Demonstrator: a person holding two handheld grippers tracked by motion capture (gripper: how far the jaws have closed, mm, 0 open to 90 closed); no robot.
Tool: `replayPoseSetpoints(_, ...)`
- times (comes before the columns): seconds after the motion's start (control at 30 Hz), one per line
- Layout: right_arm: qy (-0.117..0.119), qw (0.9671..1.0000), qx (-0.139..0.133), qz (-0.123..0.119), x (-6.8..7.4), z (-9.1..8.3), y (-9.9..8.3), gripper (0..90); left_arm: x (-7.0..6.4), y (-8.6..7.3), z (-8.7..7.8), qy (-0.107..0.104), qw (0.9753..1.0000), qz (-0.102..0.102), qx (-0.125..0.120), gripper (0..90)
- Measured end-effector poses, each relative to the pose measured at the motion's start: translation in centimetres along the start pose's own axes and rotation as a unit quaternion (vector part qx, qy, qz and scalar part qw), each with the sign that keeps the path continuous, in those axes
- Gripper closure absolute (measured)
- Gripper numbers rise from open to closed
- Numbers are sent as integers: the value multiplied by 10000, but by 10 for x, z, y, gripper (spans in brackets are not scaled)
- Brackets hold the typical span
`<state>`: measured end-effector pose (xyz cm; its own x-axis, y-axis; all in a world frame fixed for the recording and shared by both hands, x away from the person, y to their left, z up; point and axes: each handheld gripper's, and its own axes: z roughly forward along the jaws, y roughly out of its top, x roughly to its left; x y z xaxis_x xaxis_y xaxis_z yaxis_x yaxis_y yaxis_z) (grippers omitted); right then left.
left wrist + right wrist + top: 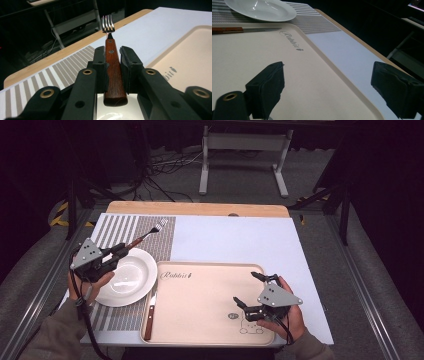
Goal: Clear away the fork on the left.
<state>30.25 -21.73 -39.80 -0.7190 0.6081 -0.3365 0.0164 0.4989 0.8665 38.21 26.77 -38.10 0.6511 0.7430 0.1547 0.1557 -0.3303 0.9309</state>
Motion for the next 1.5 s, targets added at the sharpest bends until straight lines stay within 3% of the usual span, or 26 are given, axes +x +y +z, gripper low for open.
replayPoseSetpoints(0.33, -25, 10000, -71, -14, -1, -5, 1, 128, -30, 5, -12, -234, 9996, 120, -89, 756)
replayPoseSetpoints(0.7, -57, 9999, -57, -64, 0, -7, 2, 128, -56, 2, -19, -391, 9991, 140, -42, 756)
replayPoseSetpoints(0.83, -71, 9999, -64, -72, 0, -7, 2, 127, -69, 2, -20, -493, 9985, 240, -5, 756)
replayPoseSetpoints(1.07, -107, 9999, -45, -39, -2, -7, 1, 128, -83, 2, -16, -735, 9967, 323, 110, 756)
replayPoseSetpoints(1.13, -103, 9999, -32, -34, -1, -7, 1, 128, -87, 2, -15, -762, 9961, 418, 164, 756)
replayPoseSetpoints(1.5, -91, 10000, -21, -24, -2, -7, 1, 128, -104, -3, -7, -986, 9933, 500, 343, 756)
